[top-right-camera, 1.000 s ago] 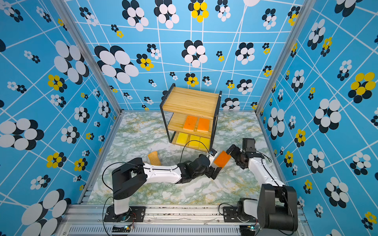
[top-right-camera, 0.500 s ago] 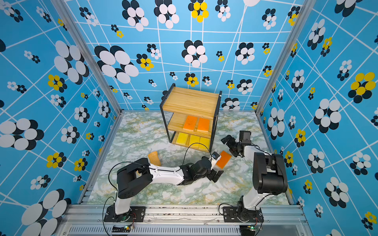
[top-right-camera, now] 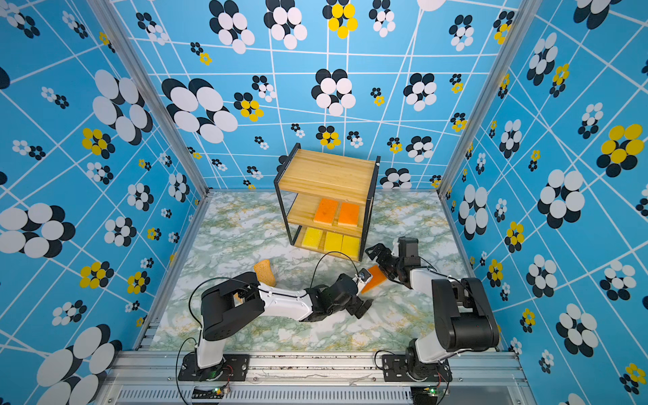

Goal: Place and organize the cleaning sponges onto the shelf

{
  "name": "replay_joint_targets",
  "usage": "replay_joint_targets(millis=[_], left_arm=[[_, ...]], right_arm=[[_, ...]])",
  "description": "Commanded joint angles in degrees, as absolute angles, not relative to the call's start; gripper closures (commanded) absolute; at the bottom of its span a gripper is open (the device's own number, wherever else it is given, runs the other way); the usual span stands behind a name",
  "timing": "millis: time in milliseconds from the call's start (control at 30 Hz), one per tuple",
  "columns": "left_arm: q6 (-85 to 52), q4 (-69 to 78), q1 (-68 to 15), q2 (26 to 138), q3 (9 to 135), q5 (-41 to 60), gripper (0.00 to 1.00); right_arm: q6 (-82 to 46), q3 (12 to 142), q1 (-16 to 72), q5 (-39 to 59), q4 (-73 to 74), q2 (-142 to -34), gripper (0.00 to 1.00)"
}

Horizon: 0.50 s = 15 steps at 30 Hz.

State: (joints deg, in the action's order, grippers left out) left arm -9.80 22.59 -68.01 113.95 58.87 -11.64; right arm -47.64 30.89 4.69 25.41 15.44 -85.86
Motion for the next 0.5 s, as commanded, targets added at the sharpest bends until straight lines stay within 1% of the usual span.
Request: replay_joint_targets(millis=[0,200,467], left_arm=[[-8.46,23.35,-68.12,110.51,55.15,-12.31,0.01],[-5.54,26.6,-67.69,109.01,50.78,-10.77,0.01],[-2.46,29.59,-66.35,108.87,49.99,-6.41,0.01]], right_arm=[[-51.27,27.52,6.15,23.3,14.14,-84.63,0.03],[-48.55,27.82,6.15,21.26,9.23,-80.93,0.03],[-45.12,31.09,4.83,17.98,-1.21,-72.6,0.01]])
